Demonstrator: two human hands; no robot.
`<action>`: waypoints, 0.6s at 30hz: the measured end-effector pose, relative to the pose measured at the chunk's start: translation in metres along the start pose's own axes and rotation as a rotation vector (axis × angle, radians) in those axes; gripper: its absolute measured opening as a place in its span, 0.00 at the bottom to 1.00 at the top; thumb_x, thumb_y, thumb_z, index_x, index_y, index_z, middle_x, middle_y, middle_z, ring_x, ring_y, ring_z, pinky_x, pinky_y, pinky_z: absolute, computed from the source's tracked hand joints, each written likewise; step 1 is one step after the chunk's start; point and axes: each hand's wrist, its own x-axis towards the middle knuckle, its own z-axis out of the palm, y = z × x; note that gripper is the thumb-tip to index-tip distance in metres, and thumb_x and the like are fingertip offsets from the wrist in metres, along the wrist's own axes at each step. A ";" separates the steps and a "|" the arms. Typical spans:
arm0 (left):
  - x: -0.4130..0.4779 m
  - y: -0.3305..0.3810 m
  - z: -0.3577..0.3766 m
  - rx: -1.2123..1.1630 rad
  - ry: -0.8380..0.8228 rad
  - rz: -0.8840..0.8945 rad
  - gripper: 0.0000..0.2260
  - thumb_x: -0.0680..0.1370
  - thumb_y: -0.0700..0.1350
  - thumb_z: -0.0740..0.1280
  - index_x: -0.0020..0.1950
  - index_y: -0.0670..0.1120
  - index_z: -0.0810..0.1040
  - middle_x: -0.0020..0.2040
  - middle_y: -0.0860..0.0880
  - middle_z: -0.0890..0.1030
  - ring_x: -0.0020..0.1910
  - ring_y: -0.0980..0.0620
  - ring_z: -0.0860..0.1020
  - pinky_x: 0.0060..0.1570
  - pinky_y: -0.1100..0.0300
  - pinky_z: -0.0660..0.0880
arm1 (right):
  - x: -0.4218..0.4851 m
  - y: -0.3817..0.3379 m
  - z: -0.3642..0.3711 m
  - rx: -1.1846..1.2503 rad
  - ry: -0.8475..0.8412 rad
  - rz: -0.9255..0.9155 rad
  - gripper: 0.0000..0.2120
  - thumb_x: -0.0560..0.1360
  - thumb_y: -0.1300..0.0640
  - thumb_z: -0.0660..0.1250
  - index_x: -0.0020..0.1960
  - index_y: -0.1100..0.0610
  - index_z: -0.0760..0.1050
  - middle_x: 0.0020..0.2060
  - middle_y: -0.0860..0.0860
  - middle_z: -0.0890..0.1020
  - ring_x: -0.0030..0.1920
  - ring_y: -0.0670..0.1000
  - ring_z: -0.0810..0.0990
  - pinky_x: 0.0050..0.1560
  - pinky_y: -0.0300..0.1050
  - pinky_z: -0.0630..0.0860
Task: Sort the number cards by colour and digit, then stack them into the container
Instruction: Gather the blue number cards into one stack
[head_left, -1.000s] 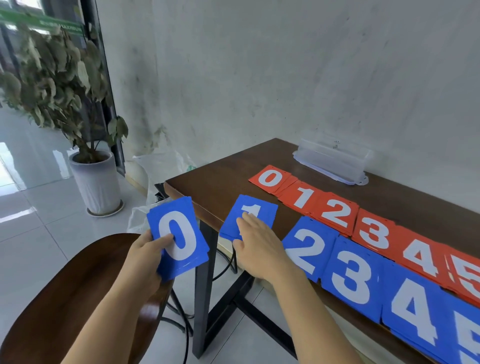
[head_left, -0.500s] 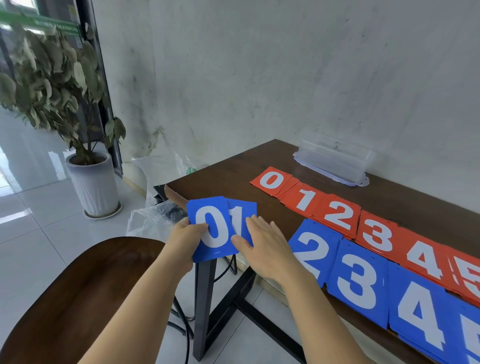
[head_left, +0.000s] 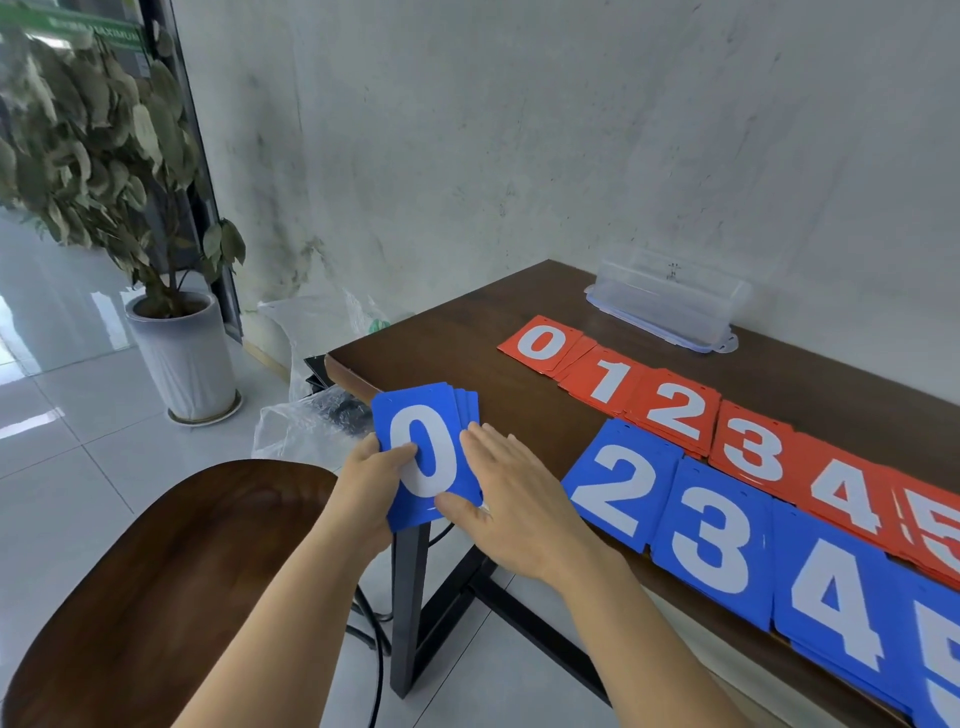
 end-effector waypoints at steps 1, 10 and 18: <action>-0.002 -0.001 0.000 -0.007 0.000 0.003 0.05 0.81 0.39 0.64 0.54 0.47 0.76 0.48 0.45 0.83 0.46 0.44 0.82 0.41 0.51 0.79 | -0.008 0.001 -0.004 0.017 0.012 0.008 0.34 0.81 0.41 0.53 0.79 0.55 0.46 0.79 0.49 0.50 0.78 0.45 0.45 0.74 0.39 0.42; -0.019 -0.008 0.005 -0.071 0.035 -0.014 0.08 0.80 0.40 0.65 0.59 0.46 0.75 0.50 0.46 0.83 0.47 0.43 0.82 0.39 0.52 0.78 | -0.077 0.053 -0.035 -0.021 0.101 0.378 0.16 0.83 0.46 0.49 0.59 0.53 0.69 0.57 0.44 0.72 0.61 0.49 0.67 0.69 0.47 0.63; -0.037 -0.015 0.021 -0.089 0.079 -0.003 0.04 0.81 0.43 0.64 0.55 0.46 0.75 0.46 0.46 0.82 0.43 0.46 0.82 0.36 0.54 0.77 | -0.079 0.059 -0.028 0.082 0.037 0.182 0.21 0.84 0.48 0.47 0.64 0.58 0.72 0.70 0.49 0.70 0.71 0.47 0.63 0.68 0.42 0.60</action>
